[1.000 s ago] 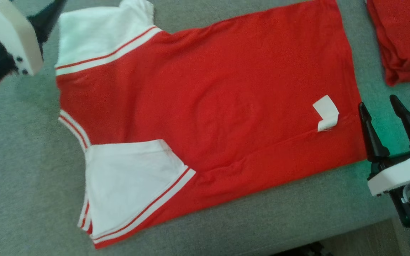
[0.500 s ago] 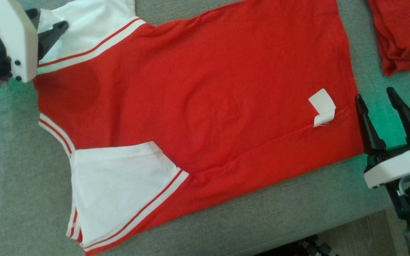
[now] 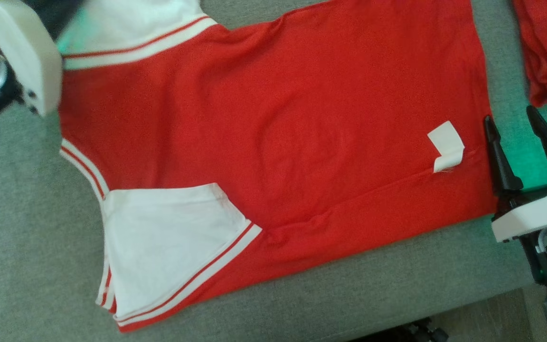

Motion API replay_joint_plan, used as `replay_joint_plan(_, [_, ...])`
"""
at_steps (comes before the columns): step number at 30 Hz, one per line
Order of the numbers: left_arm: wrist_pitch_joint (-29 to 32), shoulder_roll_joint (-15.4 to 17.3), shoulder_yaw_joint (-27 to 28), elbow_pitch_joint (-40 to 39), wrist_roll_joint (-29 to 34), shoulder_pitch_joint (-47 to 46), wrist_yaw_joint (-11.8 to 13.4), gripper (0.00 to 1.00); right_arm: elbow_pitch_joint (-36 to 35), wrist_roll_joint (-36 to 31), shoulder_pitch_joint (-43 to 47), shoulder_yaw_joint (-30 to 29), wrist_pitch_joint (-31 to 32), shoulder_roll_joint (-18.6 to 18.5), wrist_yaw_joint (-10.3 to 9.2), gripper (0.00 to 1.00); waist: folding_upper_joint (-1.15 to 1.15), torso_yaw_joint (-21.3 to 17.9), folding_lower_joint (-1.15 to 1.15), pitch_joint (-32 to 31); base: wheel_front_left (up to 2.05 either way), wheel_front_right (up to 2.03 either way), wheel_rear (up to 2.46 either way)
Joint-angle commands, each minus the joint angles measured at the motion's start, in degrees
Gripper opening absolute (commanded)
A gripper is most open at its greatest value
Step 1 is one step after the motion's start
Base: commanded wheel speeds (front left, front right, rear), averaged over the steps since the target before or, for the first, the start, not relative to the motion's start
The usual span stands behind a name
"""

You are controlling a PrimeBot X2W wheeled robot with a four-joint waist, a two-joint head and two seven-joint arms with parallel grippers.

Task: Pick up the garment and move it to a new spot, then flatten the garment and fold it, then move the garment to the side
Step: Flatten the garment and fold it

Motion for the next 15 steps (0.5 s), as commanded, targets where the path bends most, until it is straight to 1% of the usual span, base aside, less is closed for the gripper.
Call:
replay_joint_plan(1, [0.35,2.79,2.27,-1.52,-0.6,-1.26,0.1,0.0,-1.35,-0.45,1.03,0.28,-0.44,-1.0,-0.04,1.0,0.0,0.23,0.0,-0.12,0.0,0.0,0.0])
replay_joint_plan(2, [1.29,3.3,1.54,-2.63,-2.03,-0.56,0.1,0.0,-1.37,-0.52,1.2,0.14,-0.34,-0.99,-0.04,1.0,0.0,0.42,0.0,-0.22,0.0,0.0,0.0])
replay_joint_plan(3, [2.51,3.94,0.94,-3.72,-3.58,0.06,0.1,0.41,-1.42,-0.59,1.32,0.02,-0.2,-0.98,-0.04,1.0,0.0,0.59,0.0,-0.31,0.0,0.0,0.0])
replay_joint_plan(4, [3.64,4.66,0.72,-4.56,-4.89,0.49,0.1,1.0,-1.51,-0.63,1.42,-0.08,-0.06,-0.98,-0.04,1.0,0.0,0.77,0.0,-0.36,0.0,0.0,0.0])
replay_joint_plan(5, [4.27,5.37,0.74,-5.38,-5.47,0.53,0.1,1.0,-1.65,-0.69,1.49,-0.16,0.1,-0.99,-0.04,1.0,0.0,0.92,0.0,-0.35,0.0,0.0,0.0])
replay_joint_plan(7, [3.62,6.47,1.51,-6.56,-4.63,-0.32,0.5,1.0,-2.0,-0.78,1.5,-0.27,0.38,-0.99,-0.04,1.0,0.0,1.23,0.0,-0.2,0.0,0.0,0.0])
replay_joint_plan(10, [1.07,7.65,2.43,-6.53,0.16,-2.53,2.01,1.0,-2.37,-0.87,1.24,-0.03,0.66,-1.01,-0.04,1.0,0.0,1.49,0.0,0.1,0.0,0.0,0.0])
replay_joint_plan(12, [-0.61,7.69,2.56,-5.63,3.78,-4.05,2.95,1.0,-2.37,-0.75,0.9,0.18,0.72,-1.11,-0.04,1.0,0.0,1.58,0.0,0.31,0.0,0.0,0.0])
replay_joint_plan(15, [-2.32,6.01,2.48,-3.7,6.21,-5.62,3.31,1.0,-2.06,-0.63,0.53,0.69,0.59,-1.08,-0.04,1.0,0.0,1.65,0.0,0.59,0.0,0.0,0.0])
